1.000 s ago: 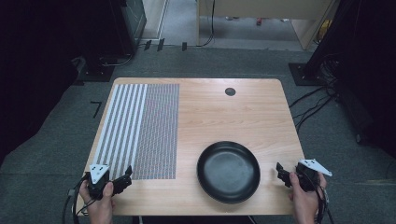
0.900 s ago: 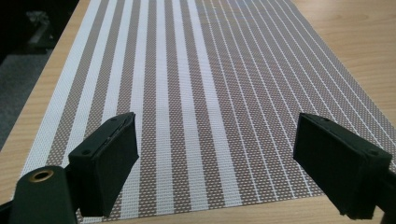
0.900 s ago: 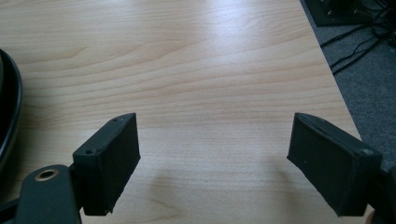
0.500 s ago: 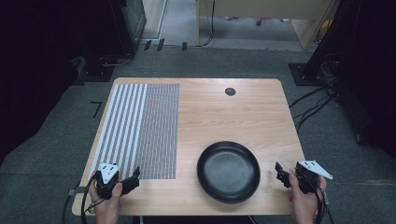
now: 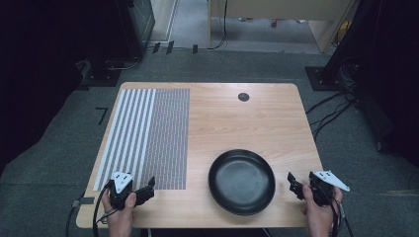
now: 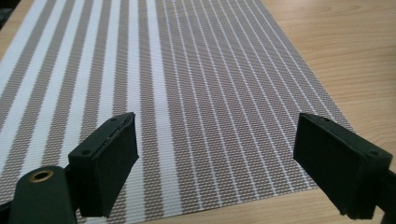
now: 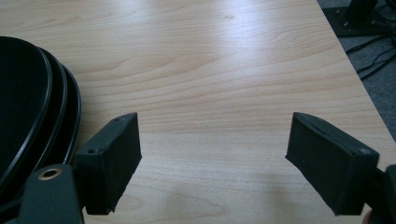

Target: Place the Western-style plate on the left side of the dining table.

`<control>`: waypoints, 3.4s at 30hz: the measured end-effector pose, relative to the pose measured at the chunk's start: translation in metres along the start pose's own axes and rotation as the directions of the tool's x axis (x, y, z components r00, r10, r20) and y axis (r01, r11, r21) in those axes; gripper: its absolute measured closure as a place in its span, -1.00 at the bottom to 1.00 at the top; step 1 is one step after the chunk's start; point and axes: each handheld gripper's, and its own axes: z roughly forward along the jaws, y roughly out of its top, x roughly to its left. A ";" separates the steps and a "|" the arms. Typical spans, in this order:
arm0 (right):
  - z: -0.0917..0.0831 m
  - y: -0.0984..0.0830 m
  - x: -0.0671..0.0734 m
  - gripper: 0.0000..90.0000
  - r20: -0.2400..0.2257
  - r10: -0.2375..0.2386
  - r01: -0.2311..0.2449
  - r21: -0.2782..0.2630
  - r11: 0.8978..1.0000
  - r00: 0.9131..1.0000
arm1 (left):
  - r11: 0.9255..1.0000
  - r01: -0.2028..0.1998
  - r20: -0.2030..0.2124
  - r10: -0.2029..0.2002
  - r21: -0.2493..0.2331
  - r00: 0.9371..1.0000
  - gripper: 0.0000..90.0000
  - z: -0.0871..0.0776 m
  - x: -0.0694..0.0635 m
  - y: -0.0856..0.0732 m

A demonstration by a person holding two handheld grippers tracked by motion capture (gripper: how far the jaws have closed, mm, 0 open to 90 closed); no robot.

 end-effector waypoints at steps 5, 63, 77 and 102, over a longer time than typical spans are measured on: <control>-0.001 -0.001 0.003 -0.62 -0.008 0.000 0.000 -0.009 1.000 1.000 | 0.999 -0.045 -0.004 0.045 -0.004 0.999 -0.70 0.004 -0.015 0.002; -0.005 0.014 0.049 0.29 -0.174 0.125 -0.140 -0.078 0.987 0.977 | 0.998 -0.065 0.178 0.068 -0.026 0.982 -0.70 0.036 -0.113 0.046; 0.002 0.009 0.049 0.43 -0.210 0.153 -0.160 -0.014 0.987 0.966 | 0.995 -0.099 0.250 0.093 0.014 0.964 -0.68 0.041 -0.131 0.039; 0.004 0.008 0.044 0.79 -0.299 0.221 -0.201 0.097 0.975 0.928 | 0.996 -0.077 0.376 0.053 0.049 0.925 0.17 0.045 -0.144 0.026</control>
